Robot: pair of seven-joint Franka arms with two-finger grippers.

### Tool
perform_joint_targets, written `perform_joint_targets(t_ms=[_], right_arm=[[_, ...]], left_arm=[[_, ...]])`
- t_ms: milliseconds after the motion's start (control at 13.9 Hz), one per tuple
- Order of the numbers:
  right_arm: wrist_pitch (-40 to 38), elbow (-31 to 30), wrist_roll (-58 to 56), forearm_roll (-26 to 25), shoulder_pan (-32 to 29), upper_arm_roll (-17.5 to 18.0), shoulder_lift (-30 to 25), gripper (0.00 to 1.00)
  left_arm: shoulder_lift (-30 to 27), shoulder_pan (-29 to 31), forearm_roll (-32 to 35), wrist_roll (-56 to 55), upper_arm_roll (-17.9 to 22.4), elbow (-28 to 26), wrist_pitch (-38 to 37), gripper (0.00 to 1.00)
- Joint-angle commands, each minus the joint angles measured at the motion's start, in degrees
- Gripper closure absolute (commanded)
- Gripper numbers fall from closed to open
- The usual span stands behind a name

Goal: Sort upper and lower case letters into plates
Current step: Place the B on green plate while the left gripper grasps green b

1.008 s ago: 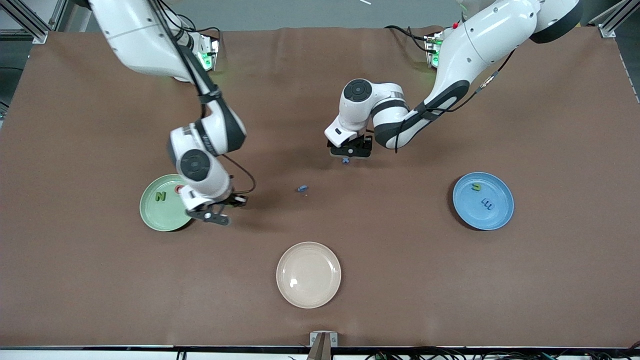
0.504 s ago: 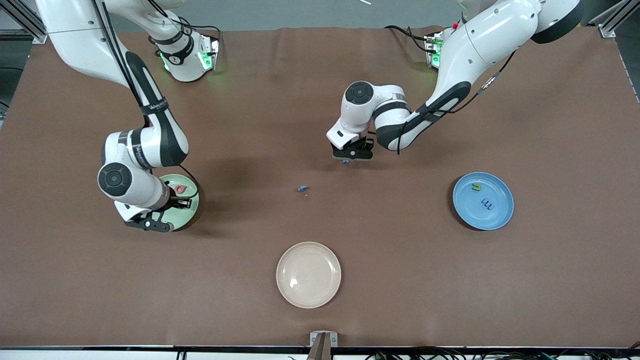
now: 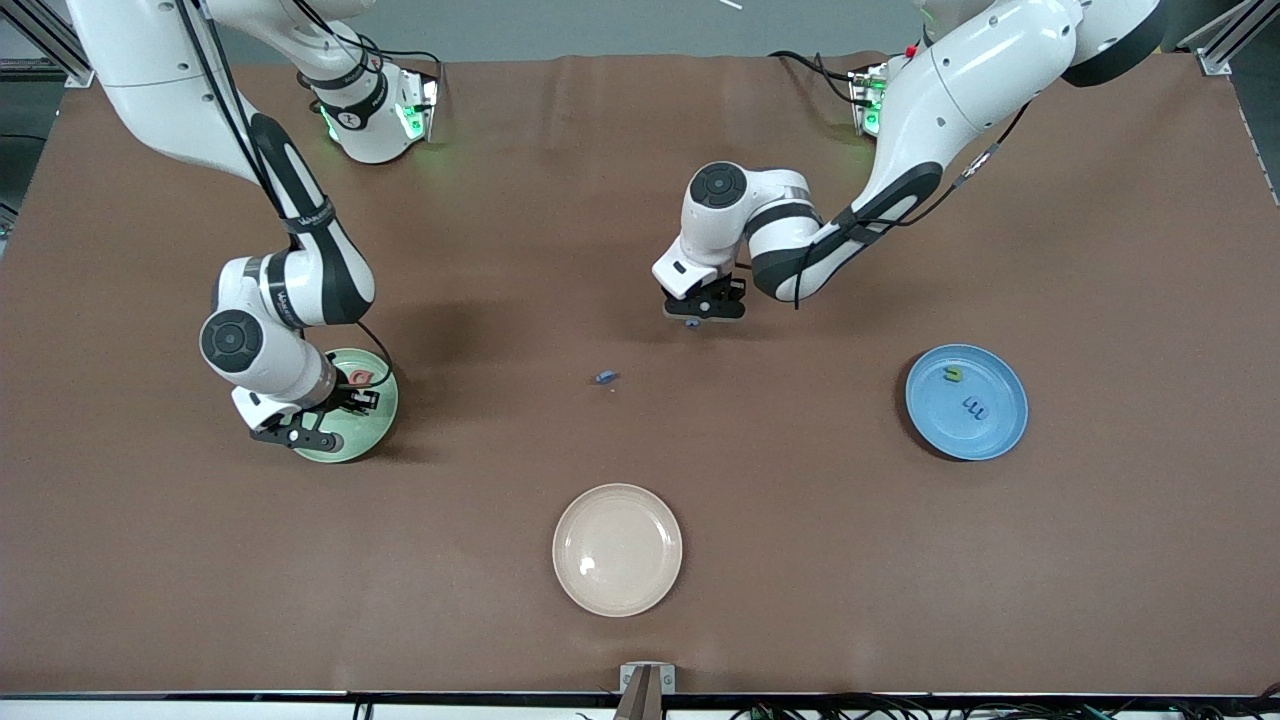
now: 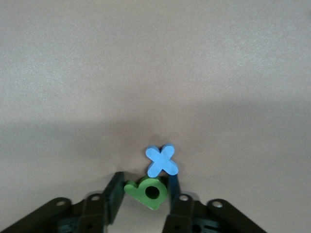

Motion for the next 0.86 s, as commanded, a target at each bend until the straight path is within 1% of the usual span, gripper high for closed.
perform_joint_targets(t_ms=[0,72,144,216,432,576,648,792], right_arm=[[0.70,-1.59,-0.67,-0.52,-1.31,1.15,-1.45,0.83],[0.52,-1.59,-0.67,-0.52,-1.31,1.24,-1.45,0.67],[0.52,-1.59,-0.58,-0.52,-1.23,1.24,-1.45,0.22],[0.52,-1.59,-0.58,-0.52,-1.22,1.33,-1.45,0.00],[-0.18,-1.06,-0.05,-0.52,-0.88,1.42,-1.79,0.00],[-3.06,0.16,1.26,-0.08,0.17,2.03,-2.32,0.00],[-4.30,1.12,4.05,1.14,1.40,2.73,-2.32,0.00],[-4.40,2.36,12.64,1.68,4.91,3.52,-2.15,0.00]], left_arm=[[0.33,-0.35,0.75,-1.69,0.61,-0.11,-0.28,0.64],[0.33,-0.43,0.75,-2.82,0.61,-0.20,-0.28,0.67],[0.24,-0.43,0.75,-3.36,0.61,-0.20,-0.28,0.70],[0.33,-0.43,0.75,-3.36,0.61,-0.20,-0.28,0.72],[0.07,-0.87,0.75,-3.54,0.61,-0.29,-0.36,0.81],[-1.16,-0.70,0.67,-4.50,0.27,-0.20,-1.24,0.83],[-1.69,-0.26,0.67,-4.50,-0.09,-0.20,-2.20,0.83],[-2.31,1.84,0.05,-4.42,-2.36,-0.20,-4.75,0.87]])
